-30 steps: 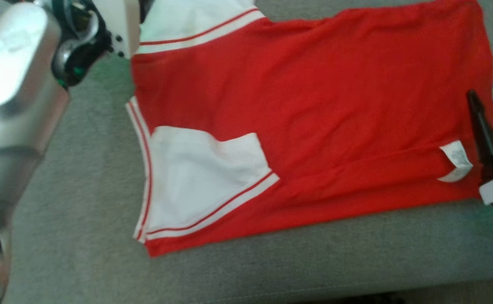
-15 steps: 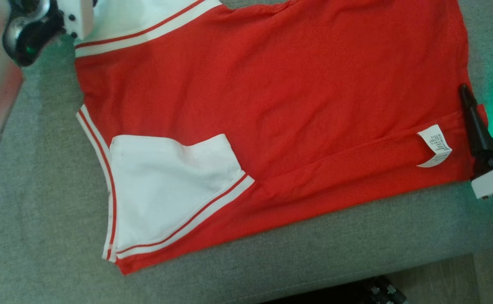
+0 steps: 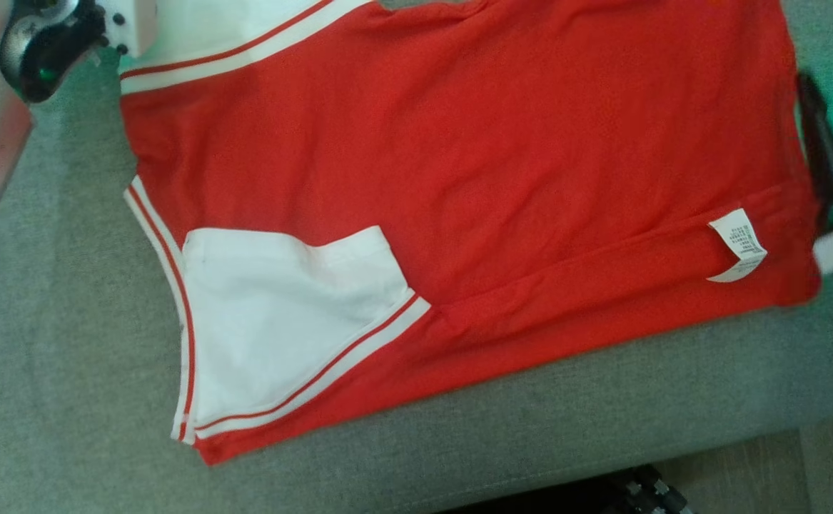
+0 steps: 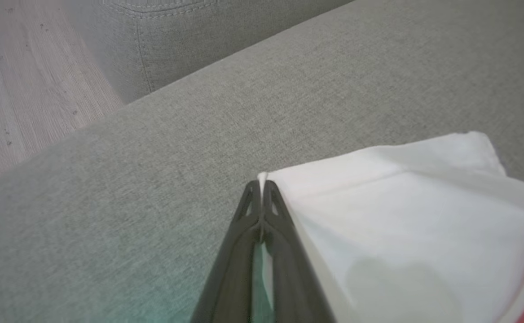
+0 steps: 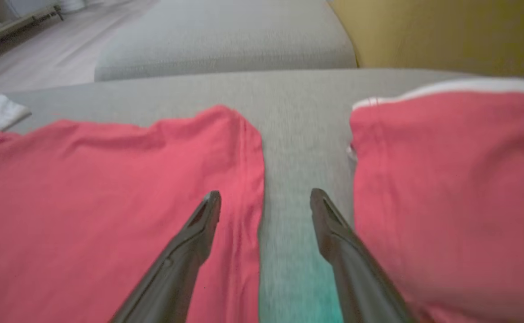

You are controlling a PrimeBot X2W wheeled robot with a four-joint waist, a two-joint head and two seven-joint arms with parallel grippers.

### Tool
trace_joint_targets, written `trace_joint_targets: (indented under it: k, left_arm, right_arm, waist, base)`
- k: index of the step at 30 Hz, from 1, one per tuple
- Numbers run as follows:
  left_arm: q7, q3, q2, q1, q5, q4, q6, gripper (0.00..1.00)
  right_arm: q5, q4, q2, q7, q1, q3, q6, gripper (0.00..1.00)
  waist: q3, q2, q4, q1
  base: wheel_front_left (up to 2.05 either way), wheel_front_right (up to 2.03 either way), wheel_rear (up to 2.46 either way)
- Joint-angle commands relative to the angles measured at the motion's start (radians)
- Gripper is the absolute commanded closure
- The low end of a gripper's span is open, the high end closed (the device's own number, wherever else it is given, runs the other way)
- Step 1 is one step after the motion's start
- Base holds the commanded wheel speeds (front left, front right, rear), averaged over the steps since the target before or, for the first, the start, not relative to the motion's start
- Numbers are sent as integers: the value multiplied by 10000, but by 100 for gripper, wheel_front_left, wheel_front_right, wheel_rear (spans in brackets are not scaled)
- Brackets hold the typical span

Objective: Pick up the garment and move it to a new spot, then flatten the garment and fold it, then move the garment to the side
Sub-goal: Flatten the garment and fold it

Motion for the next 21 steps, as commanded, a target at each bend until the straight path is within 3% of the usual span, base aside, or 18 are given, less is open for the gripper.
trace_joint_targets:
  k: [1,7,15,16,18,19,21]
  left_arm:
    - [-83,203,435,-539,61,-224,18,100]
    - [-277,-150,369,-840,62,-411,18,100]
    - [-464,-615,237,-1181,-70,-601,18,100]
    - [-493,-663,240,-1211,-101,-609,18,100]
    - [-553,-748,249,-1256,-168,-602,18,100]
    - [-585,-792,255,-1275,-199,-594,18,100]
    - [-711,-887,297,-1312,-214,-589,18,100]
  right_arm:
    - [169,-93,-492,244,-320,171,-7,0]
    - [400,1256,-1141,1461,-2552,1386,-7,0]
    - [901,3033,-1496,2164,-4533,3334,-7,1]
    - [998,3182,-1523,2206,-4690,3569,-7,16]
    - [1243,3428,-1572,2266,-4955,4001,-7,57]
    - [1357,3513,-1604,2248,-5073,4199,-7,100]
    - [1499,3635,-1705,2101,-5316,4529,-7,100]
  waist:
    - [-42,0,51,1]
    - [-46,0,325,1]
    - [63,0,665,1]
    - [74,0,684,1]
    - [83,0,712,1]
    - [83,0,726,1]
    - [73,0,748,1]
  base:
    - [0,0,0]
    - [0,0,0]
    - [0,0,0]
    - [0,0,0]
    - [0,0,0]
    - [0,0,0]
    - [0,0,0]
